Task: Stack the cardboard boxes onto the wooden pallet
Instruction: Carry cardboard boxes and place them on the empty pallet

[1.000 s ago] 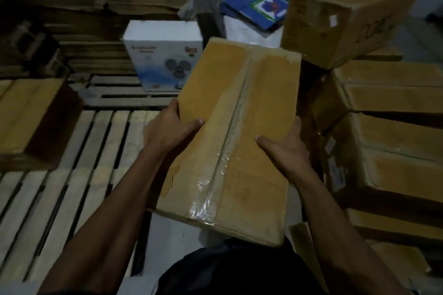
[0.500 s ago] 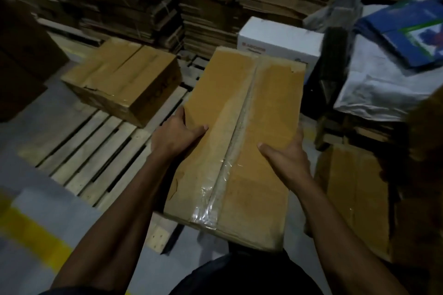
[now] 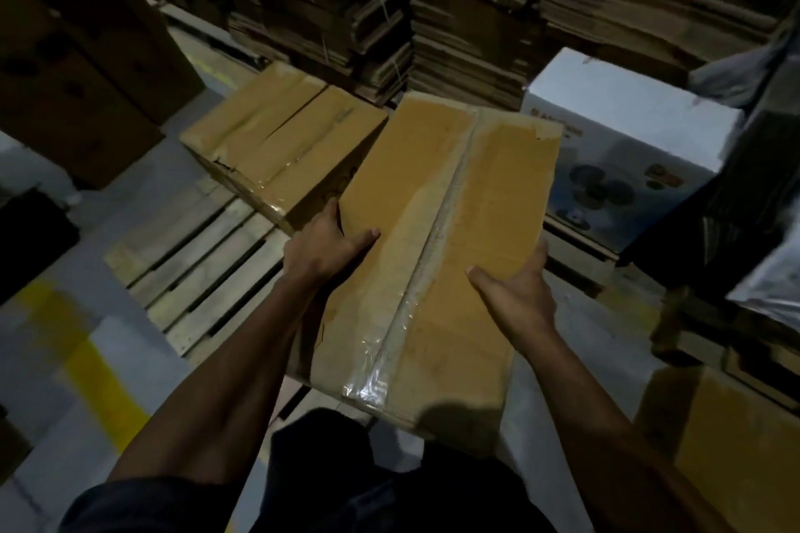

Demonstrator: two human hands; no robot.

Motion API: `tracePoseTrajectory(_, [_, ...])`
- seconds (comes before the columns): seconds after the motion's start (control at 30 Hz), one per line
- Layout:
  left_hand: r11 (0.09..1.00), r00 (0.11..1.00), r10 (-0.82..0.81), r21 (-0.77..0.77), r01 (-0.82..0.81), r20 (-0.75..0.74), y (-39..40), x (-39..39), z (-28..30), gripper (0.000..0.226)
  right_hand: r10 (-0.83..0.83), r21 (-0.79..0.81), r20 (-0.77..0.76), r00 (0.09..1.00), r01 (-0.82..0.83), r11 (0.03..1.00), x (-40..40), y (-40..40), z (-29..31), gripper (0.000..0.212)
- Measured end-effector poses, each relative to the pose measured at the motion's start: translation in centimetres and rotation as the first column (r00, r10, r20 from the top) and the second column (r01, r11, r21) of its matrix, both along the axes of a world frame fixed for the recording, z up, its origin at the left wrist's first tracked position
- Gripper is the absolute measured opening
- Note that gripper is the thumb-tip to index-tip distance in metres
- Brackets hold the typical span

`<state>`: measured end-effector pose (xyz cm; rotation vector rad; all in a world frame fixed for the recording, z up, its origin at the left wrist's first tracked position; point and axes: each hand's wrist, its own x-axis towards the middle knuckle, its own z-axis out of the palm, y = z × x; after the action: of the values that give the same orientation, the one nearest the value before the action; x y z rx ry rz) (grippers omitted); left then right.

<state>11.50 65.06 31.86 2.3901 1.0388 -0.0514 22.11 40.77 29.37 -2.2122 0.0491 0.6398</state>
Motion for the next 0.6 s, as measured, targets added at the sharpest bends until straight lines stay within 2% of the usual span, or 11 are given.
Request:
tracePoseTrajectory(0.33, [0.998, 0.998, 0.058, -0.029, -0.059, -0.027, 8.6, 4.5, -2.1, 0.076, 0.023, 0.044, -0.047, 0.999, -0.021, 0.999, 4.6, 9.0, -2.9, 0.113])
tracePoseTrajectory(0.47, [0.996, 0.998, 0.043, -0.077, -0.047, -0.052, 13.4, 6.2, -6.2, 0.072, 0.024, 0.080, -0.088, 0.996, -0.017, 0.997, 5.4, 13.0, -6.9, 0.113])
tracePoseTrajectory(0.6, [0.997, 0.995, 0.026, -0.064, -0.032, -0.091, 18.4, 8.4, -11.5, 0.070, -0.027, 0.044, -0.100, 0.995, 0.032, 0.999, 6.6, 17.9, -12.3, 0.116])
